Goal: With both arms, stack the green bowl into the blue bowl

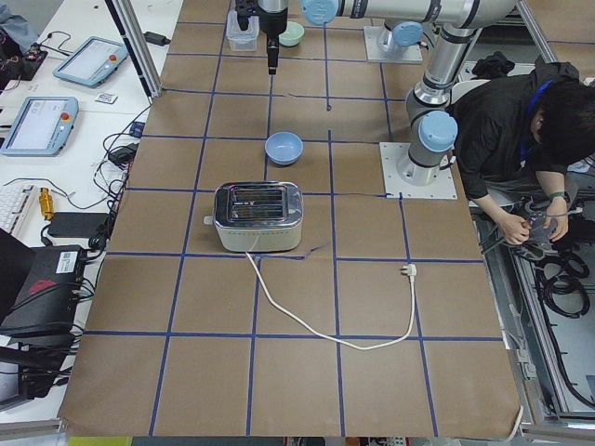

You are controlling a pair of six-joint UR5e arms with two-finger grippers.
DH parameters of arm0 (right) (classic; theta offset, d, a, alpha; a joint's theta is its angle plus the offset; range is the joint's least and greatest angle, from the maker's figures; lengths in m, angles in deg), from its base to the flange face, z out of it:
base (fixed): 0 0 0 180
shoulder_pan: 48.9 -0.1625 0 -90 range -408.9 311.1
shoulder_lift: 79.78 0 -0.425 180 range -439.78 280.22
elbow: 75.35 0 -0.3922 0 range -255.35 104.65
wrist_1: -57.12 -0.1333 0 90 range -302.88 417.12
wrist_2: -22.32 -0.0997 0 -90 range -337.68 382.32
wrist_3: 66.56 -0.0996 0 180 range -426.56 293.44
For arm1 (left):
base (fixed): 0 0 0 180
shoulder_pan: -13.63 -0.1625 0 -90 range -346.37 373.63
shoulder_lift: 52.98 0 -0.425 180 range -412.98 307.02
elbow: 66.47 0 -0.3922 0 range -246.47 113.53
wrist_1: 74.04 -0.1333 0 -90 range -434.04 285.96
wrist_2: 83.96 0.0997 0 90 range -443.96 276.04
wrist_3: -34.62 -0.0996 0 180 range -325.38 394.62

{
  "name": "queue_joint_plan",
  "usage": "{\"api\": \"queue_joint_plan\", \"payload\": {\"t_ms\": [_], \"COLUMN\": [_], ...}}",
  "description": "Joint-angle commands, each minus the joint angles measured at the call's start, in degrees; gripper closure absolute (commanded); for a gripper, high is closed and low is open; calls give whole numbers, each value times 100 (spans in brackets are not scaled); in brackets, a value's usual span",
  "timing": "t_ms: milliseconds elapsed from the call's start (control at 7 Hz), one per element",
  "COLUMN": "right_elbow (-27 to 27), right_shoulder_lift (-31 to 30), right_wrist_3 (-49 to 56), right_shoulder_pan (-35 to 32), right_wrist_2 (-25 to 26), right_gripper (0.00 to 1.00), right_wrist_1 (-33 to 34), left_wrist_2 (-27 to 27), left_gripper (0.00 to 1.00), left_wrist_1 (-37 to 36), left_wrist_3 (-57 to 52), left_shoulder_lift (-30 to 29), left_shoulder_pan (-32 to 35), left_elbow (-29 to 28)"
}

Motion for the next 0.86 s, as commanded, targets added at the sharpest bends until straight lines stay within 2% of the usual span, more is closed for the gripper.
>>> {"api": "queue_joint_plan", "payload": {"t_ms": [0,714], "right_elbow": [-13,-83], "right_shoulder_lift": [-9,-36], "right_wrist_3": [-6,-6], "right_shoulder_pan": [0,0], "right_wrist_2": [6,50], "right_gripper": [0,0], "right_wrist_1": [-14,-5], "left_wrist_2": [45,80], "left_gripper": [0,0], "left_wrist_1": [-24,-24], "left_wrist_3": [-3,-12], "left_shoulder_lift": [5,40], "left_shoulder_pan": [3,12], "left_elbow": [7,51]}}
